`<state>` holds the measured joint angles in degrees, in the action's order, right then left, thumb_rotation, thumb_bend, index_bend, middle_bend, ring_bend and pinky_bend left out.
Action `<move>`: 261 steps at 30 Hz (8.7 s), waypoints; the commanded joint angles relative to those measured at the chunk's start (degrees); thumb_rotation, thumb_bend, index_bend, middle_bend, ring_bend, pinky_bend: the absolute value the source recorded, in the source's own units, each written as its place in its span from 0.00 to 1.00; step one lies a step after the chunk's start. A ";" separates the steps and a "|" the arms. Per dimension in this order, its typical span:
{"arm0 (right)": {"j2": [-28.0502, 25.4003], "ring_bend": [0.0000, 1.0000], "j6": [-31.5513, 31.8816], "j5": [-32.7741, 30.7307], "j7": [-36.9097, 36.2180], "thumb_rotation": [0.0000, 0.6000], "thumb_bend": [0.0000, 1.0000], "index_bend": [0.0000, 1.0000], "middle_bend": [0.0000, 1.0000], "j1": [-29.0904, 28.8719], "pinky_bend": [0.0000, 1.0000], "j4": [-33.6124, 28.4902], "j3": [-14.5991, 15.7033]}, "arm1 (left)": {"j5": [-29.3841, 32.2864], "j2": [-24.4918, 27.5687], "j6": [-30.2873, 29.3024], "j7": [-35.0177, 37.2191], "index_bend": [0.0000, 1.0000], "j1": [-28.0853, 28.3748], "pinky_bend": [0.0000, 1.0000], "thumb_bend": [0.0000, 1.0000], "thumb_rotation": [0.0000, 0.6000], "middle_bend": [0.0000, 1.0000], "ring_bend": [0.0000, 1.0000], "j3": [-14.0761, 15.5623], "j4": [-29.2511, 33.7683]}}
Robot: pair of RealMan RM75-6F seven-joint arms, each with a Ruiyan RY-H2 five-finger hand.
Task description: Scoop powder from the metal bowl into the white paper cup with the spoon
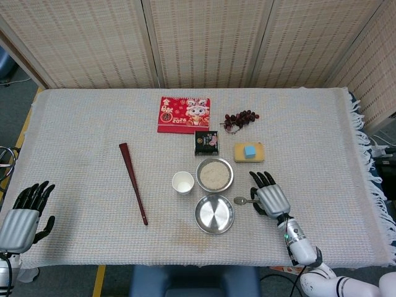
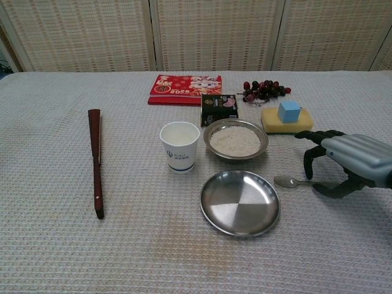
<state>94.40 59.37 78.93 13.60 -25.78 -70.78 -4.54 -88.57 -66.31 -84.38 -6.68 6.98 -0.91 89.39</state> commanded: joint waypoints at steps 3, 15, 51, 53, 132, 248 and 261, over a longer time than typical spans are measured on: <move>0.02 0.00 -0.39 -0.50 0.56 1.00 0.31 0.52 0.00 -0.31 0.00 -0.27 0.00 | 0.15 0.03 0.14 0.09 0.00 0.01 0.10 0.46 1.00 0.00 0.00 0.00 -0.12; 0.08 0.00 -0.93 -2.00 1.90 1.00 0.31 0.52 0.00 -0.60 0.00 -0.80 0.16 | 0.17 0.23 0.32 0.32 0.00 0.03 0.10 0.46 1.00 0.00 0.00 0.07 0.05; 3.46 0.08 4.53 0.78 2.38 1.00 0.35 0.83 0.51 -0.18 0.00 3.11 0.62 | 0.63 0.58 0.93 0.26 0.00 0.00 0.11 0.46 1.00 0.00 0.00 0.26 0.69; 3.51 0.09 4.62 0.77 2.40 1.00 0.35 0.84 0.52 -0.13 0.00 3.18 0.61 | 0.60 0.58 0.95 0.19 0.00 0.00 0.11 0.46 1.00 0.00 0.00 0.29 0.78; -0.41 0.16 -5.91 -26.22 39.80 1.00 0.36 0.93 0.60 -24.30 0.00 -7.42 -7.12 | -0.65 1.27 0.07 1.33 0.00 -0.42 0.11 0.46 1.00 0.00 0.00 0.68 1.10; -1.33 0.16 -8.53 -41.21 13.26 1.00 0.37 0.93 0.61 -37.84 0.00 -13.28 -7.14 | -1.04 2.19 -0.69 2.44 0.00 -0.97 0.12 0.46 1.00 0.00 0.00 0.84 1.42; 2.34 0.16 1.80 -30.31 29.92 1.00 0.37 0.93 0.61 -38.54 0.00 -12.33 -0.87 | -0.35 2.34 -0.28 2.40 0.00 -0.96 0.12 0.46 1.00 0.00 0.00 0.62 1.62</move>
<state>95.83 59.08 45.92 40.37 -64.00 -83.46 -7.07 -88.94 -63.97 -84.66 -4.26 6.02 -0.28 91.01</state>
